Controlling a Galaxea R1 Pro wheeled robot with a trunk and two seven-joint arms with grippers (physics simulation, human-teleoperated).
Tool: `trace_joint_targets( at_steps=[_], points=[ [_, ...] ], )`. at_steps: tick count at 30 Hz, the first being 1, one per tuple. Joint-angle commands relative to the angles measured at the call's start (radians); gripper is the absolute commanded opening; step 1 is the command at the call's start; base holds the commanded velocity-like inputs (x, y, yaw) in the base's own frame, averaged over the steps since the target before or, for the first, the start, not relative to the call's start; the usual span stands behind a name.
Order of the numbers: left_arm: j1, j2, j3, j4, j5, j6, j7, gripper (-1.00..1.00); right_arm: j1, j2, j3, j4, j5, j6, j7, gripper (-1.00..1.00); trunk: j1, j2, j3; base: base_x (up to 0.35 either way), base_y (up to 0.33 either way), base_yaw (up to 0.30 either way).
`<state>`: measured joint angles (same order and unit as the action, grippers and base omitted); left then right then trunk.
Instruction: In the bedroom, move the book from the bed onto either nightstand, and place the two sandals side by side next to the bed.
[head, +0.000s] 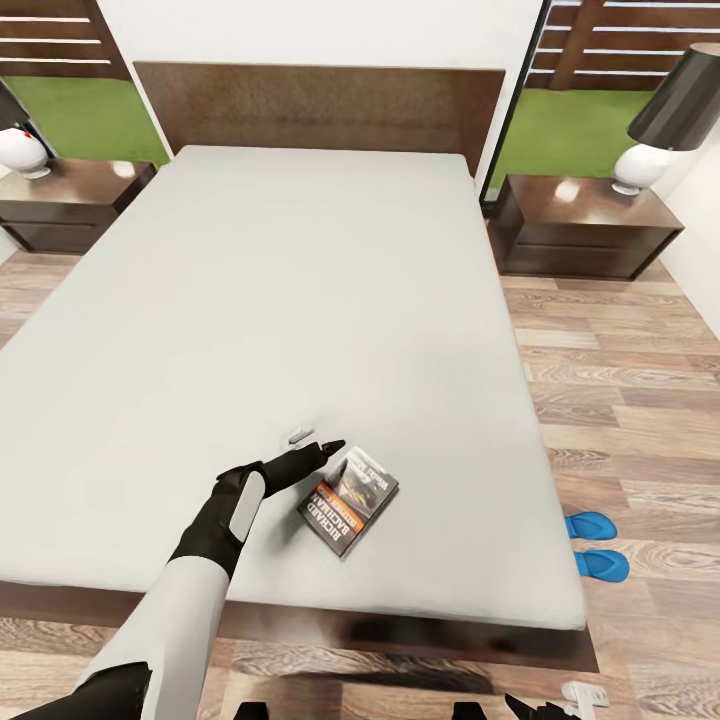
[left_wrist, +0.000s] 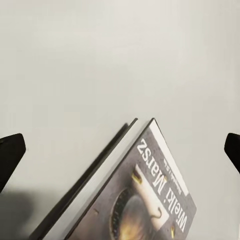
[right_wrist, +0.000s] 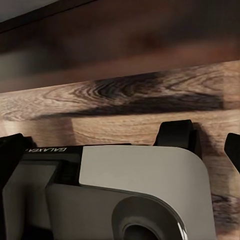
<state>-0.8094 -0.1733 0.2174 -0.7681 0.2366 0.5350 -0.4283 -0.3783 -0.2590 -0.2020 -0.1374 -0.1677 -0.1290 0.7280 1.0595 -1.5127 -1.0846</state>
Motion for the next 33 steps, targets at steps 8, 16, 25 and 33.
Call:
trace_joint_targets(
  at_steps=[8,16,25,33],
  points=[
    [-0.001,-0.001,0.005,0.0,0.004,0.008,-0.003,1.0,-0.001,0.0,-0.001,0.001,-0.004,-0.001,0.005,1.0,0.0,0.0,-0.001,0.0,0.0,0.0],
    [0.001,-0.001,0.005,0.0,0.004,0.008,-0.003,1.0,-0.001,0.0,-0.002,0.001,-0.004,-0.001,0.005,1.0,0.0,0.0,-0.001,0.0,0.0,0.0],
    [0.001,-0.001,0.005,0.0,0.004,0.008,-0.003,1.0,-0.001,0.0,-0.003,0.001,-0.004,0.0,0.005,1.0,0.0,0.0,0.002,0.0,0.0,-0.111],
    [0.001,-0.001,0.005,0.0,0.004,0.008,-0.003,1.0,-0.001,0.001,-0.001,0.001,-0.004,-0.001,0.005,1.0,0.0,0.0,0.004,0.0,0.0,-0.107]
  ],
)
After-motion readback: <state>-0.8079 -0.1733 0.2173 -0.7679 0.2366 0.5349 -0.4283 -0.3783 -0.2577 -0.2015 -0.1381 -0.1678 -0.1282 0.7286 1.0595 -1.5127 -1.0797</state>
